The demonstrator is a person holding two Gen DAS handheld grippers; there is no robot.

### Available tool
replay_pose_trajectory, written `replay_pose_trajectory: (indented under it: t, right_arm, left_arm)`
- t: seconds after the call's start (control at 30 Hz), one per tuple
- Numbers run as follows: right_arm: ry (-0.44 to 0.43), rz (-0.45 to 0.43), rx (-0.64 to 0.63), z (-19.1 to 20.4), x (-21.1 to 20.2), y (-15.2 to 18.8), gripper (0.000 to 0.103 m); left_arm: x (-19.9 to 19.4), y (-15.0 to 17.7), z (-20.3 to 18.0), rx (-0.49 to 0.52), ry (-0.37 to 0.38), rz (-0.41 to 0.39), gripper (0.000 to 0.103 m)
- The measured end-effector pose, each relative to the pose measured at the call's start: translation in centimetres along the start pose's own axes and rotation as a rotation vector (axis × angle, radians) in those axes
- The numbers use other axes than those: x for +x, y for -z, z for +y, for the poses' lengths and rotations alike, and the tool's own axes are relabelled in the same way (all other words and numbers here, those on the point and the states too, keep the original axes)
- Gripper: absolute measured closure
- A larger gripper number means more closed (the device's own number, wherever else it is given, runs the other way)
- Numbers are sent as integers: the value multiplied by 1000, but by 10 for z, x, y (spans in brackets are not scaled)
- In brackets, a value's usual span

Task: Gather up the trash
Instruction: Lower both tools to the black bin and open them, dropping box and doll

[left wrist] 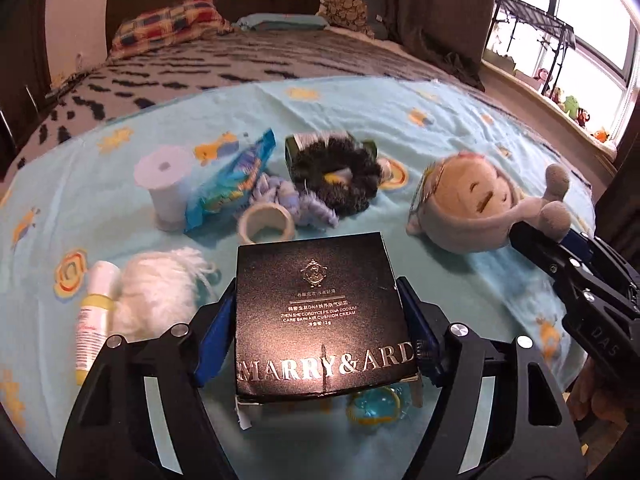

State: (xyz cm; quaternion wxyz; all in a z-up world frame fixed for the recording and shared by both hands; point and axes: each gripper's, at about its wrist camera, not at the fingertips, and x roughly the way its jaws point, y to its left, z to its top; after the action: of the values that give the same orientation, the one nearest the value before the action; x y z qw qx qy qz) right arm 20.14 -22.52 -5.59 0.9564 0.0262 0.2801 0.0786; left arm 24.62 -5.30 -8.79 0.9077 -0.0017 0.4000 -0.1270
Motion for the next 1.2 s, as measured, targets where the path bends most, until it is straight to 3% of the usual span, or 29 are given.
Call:
replay_pose_trajectory:
  t: [0.23,0.57,0.9,1.2]
  right_arm:
    - [-8,-88,-10,4,-48,-8,57]
    - [-42,-111,-21,9,-116,7,57]
    - [-58,-34,-38,6,-166,63,57]
    - [-44,132,1,-7,-167,138,57]
  left_arm:
    - [-65,1,-2,4,0,-108,32]
    - [-134,52,-25,62,50,-150,32]
    - [-166,119,-34,43,86,-133,32]
    - [-143,192,-46,60,130,-18,32]
